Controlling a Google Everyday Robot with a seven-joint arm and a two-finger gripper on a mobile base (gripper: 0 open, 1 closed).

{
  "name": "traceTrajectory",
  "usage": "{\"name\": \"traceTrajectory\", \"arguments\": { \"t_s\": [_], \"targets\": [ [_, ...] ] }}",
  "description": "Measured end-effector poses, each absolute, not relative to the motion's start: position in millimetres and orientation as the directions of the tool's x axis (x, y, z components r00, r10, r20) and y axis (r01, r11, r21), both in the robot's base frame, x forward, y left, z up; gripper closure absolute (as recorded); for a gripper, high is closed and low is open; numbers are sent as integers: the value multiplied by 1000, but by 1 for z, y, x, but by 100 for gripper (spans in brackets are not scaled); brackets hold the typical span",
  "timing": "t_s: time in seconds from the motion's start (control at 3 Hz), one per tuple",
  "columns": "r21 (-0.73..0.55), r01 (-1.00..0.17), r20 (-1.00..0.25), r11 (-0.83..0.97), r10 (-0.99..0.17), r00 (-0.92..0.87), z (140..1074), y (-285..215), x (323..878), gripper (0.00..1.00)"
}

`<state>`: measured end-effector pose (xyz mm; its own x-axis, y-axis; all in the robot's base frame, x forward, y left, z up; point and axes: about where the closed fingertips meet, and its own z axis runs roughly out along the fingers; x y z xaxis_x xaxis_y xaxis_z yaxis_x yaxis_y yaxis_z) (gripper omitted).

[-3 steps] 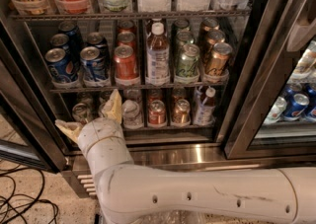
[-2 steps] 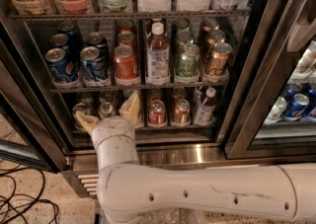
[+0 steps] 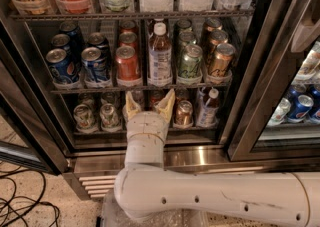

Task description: Pick coke can from middle shelf of fridge

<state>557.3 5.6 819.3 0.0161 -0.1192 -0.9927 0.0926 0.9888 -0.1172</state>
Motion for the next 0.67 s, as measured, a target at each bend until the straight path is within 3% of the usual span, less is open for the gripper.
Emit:
{"name": "traceTrajectory", "arguments": {
  "t_s": [0.67],
  "targets": [
    [-118, -53, -979, 992, -107, 174, 852, 32, 541, 26]
  ]
}}
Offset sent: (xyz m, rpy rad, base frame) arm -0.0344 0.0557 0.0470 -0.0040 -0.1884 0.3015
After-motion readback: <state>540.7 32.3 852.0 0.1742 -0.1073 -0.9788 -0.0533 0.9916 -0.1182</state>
